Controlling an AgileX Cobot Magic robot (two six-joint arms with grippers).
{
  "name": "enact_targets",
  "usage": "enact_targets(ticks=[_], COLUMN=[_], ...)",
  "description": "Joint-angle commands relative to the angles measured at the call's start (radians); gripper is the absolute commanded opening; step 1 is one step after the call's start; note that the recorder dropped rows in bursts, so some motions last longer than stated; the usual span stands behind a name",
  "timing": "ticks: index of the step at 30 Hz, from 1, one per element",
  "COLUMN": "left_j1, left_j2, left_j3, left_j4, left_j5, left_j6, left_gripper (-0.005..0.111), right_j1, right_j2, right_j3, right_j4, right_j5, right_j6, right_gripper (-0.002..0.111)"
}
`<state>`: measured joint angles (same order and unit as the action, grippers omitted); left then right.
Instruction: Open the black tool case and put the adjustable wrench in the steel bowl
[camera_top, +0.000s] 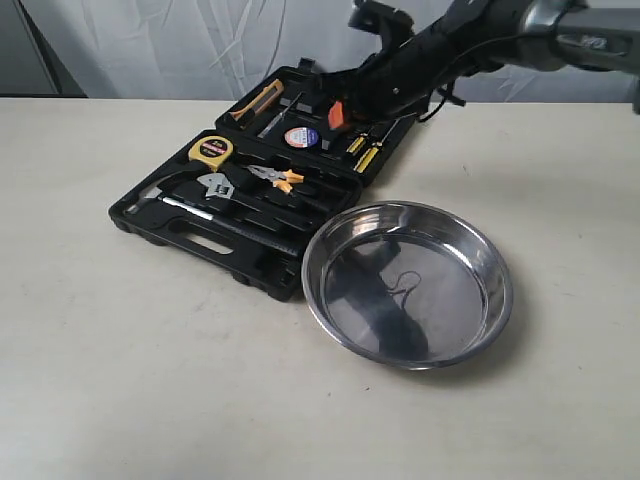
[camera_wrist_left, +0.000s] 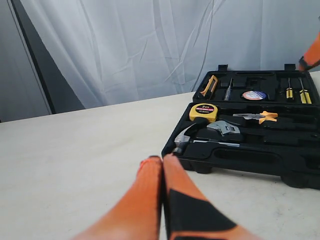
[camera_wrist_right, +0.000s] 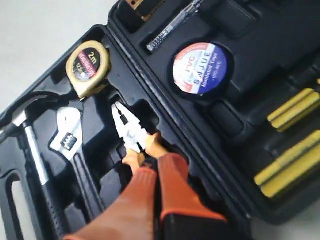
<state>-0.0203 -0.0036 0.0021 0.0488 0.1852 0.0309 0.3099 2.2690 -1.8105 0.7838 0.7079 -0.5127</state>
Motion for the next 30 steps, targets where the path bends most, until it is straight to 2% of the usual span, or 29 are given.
enact_targets(ticks=[1, 3, 7, 9, 12, 22, 26, 30], left_j1=[-0.001, -0.001, -0.001, -0.001, -0.001, -0.001, -0.001, -0.001], left_j2=[0.004, 0.004, 0.004, 0.004, 0.004, 0.004, 0.004, 0.004], left_j3=[-0.002, -0.002, -0.002, -0.002, -0.002, -0.002, -0.002, -0.002], left_j4=[-0.002, -0.002, -0.002, -0.002, -0.002, -0.002, -0.002, -0.002], left_j5=[-0.006, -0.006, -0.006, -0.006, -0.006, -0.006, -0.006, -0.006], left_j6=[-0.001, -0.001, -0.001, -0.001, -0.001, -0.001, -0.001, -0.001], left_gripper=[0.0, 0.0, 0.0, 0.0, 0.0, 0.0, 0.0, 0.0], right_j1=[0.051, 0.058, 0.078, 0.097, 0.111, 0.109, 0.109, 0.117], right_j2=[0.104, 0.148, 0.201, 0.213, 0.223, 0.223, 0.223, 0.223], right_j3=[-0.131, -0.208, -0.323, -0.346, -0.368, -0.482, -0.513, -0.518], right_j4=[0.013, 0.008, -0.014, -0.034, -0.08, -0.449, -0.536, -0.469], right_j5=[-0.014, 0.091, 0.448, 0.513, 0.513, 0.513, 0.413, 0.253], right_j6=[-0.01, 0.036, 0.047, 0.041, 0.049, 0.326, 0.396, 0.396], right_gripper=[-0.001, -0.001, -0.001, -0.001, -0.001, -0.001, -0.001, -0.001])
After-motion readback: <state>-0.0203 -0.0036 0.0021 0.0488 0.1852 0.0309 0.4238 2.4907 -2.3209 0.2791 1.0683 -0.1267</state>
